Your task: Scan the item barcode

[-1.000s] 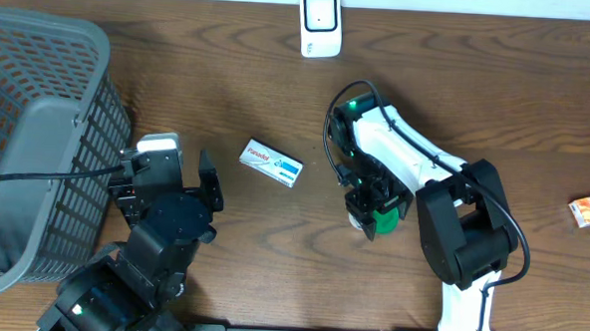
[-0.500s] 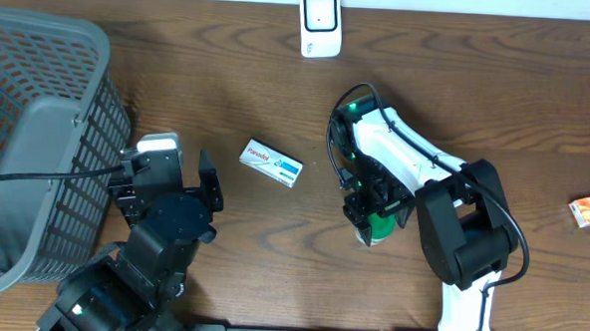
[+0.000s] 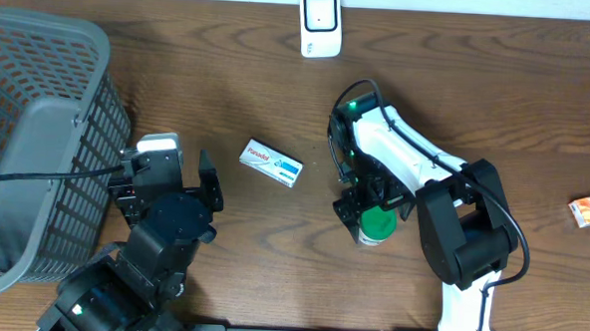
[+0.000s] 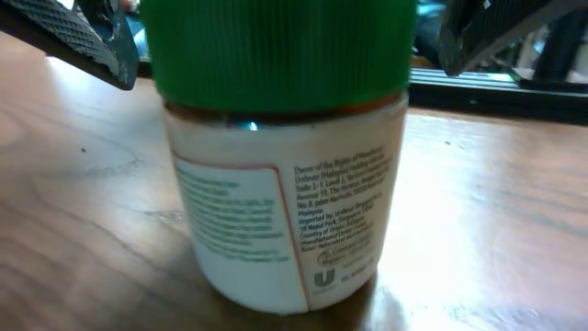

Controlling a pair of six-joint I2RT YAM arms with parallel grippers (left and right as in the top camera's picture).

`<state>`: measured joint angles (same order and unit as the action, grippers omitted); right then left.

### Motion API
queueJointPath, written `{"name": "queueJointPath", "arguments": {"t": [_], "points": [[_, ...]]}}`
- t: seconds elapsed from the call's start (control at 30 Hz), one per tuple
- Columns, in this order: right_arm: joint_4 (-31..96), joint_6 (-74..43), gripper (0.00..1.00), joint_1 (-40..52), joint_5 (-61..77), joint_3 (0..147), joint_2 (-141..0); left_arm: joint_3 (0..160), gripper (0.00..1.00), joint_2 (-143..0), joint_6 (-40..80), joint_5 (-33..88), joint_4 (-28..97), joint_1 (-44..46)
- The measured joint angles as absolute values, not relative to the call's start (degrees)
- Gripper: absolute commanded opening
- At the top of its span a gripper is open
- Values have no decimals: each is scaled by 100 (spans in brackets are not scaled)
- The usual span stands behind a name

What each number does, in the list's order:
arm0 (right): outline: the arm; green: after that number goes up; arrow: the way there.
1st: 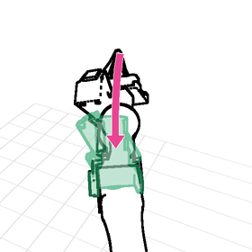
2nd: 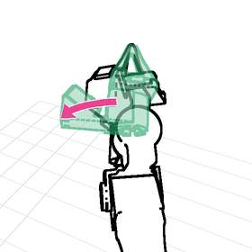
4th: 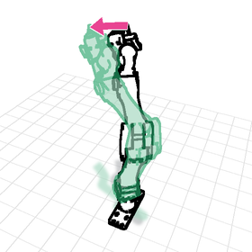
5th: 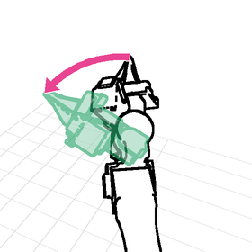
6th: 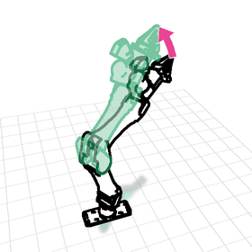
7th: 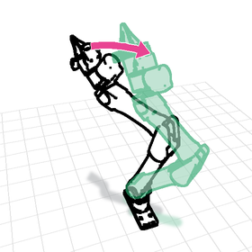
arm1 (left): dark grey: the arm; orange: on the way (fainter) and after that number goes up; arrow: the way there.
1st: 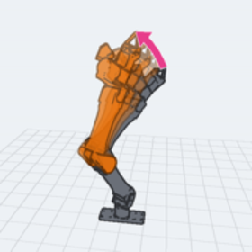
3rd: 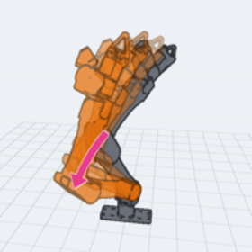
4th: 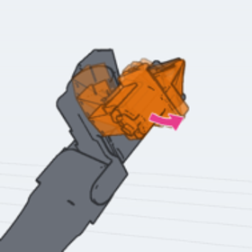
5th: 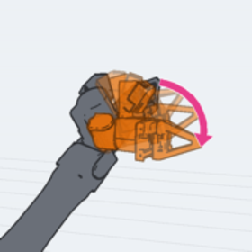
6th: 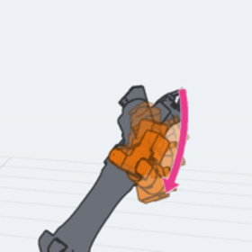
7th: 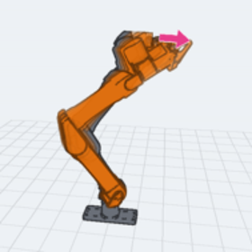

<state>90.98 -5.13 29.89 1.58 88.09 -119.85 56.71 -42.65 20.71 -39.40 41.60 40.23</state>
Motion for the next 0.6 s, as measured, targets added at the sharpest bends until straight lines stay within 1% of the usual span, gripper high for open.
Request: {"name": "queueJointPath", "arguments": {"t": [0.07,0.2,0.3,0.37,0.43,0.5,0.6], "points": [[9172,-757,99,3006,165,9091,-11985,5671,86,-4265,2071,-3940,4160,4023],[9242,-1610,99,3050,235,10051,-11985,5671,86,-4265,2073,-3940,4158,4023],[9137,-2067,99,3050,819,10766,-11983,5671,86,-4265,2073,-3942,4158,4023],[8947,-2082,99,3048,1326,11085,-11983,5671,86,-4265,2071,-3942,4160,4023],[8499,-2121,98,3052,1710,11222,-11974,5671,86,-4265,2073,-3940,4163,4023],[8213,-2600,97,3057,1966,11268,-11974,5671,86,-4265,2073,-3940,4160,4023],[8879,-4257,97,3057,2156,11279,-11974,5671,86,-4265,2071,-3940,4163,4023]]}}
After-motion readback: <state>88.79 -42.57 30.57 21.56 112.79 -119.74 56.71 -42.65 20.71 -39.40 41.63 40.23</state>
